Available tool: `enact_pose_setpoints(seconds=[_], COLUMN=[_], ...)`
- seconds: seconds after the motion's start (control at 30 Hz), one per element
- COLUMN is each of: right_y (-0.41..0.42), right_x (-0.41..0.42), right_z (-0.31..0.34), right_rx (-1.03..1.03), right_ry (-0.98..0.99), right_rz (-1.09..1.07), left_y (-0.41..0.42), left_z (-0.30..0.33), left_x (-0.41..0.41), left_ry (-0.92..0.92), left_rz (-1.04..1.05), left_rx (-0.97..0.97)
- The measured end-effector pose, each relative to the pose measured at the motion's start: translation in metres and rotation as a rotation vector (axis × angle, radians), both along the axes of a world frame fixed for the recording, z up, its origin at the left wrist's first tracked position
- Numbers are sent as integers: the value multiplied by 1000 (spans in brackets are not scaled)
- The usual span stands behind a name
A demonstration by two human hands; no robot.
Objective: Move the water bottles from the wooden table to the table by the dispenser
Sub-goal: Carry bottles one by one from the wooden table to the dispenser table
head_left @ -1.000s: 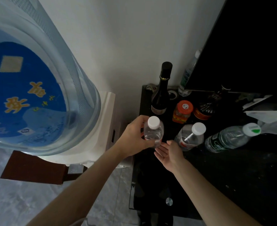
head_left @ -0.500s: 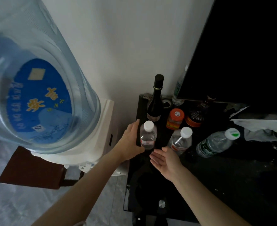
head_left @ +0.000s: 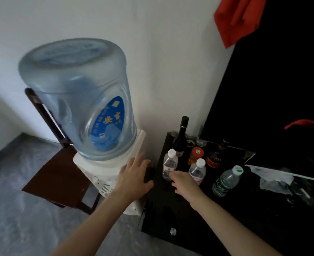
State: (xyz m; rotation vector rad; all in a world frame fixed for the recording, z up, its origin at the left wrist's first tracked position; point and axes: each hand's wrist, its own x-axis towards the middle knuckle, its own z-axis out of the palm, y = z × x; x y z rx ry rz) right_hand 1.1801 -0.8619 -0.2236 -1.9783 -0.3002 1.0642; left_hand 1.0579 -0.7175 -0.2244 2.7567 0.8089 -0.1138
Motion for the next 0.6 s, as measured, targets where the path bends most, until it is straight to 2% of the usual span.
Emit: enact_pose_setpoints(seconds=[0.07,0.3,0.6], right_y=[4,38,64], right_x=[-10,-71,-232], right_z=[17,70,103], right_rx=[-5,25,143], right_ry=[-184,-568,-798], right_rz=[172,573,871], left_y=[0,10,-13], left_z=[20,80,106], left_x=[-19,-107,-299], left_ry=[-4,-23,-50], left_rz=[28,180,488], left_rx=[71,246,303])
